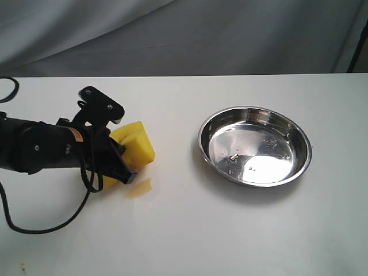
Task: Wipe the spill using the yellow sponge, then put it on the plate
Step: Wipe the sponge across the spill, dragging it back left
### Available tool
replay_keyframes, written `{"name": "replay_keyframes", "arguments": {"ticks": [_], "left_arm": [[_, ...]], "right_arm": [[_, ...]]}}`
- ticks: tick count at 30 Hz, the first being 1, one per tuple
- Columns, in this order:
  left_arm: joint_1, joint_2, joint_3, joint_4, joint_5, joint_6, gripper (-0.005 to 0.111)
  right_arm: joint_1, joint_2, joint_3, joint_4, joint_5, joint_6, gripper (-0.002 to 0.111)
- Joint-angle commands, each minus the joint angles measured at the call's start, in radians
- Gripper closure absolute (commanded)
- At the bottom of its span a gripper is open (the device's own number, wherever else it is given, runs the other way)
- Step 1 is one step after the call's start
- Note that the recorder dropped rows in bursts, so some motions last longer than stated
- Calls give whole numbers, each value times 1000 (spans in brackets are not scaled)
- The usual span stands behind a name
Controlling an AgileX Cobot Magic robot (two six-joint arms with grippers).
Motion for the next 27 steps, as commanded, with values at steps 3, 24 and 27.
{"name": "replay_keyframes", "arguments": {"ticks": [3,24,27], "left_arm": [[13,-98,3,0,118,-7,107],[-136,-149,3,-328,371,158,107],[-168,-149,3,-328,362,158,107]], "right_arm": [[1,-7,4,-7,-4,5,108],[1,-7,4,-7,-4,5,108],[1,-7,4,-7,-4,5,108]]}}
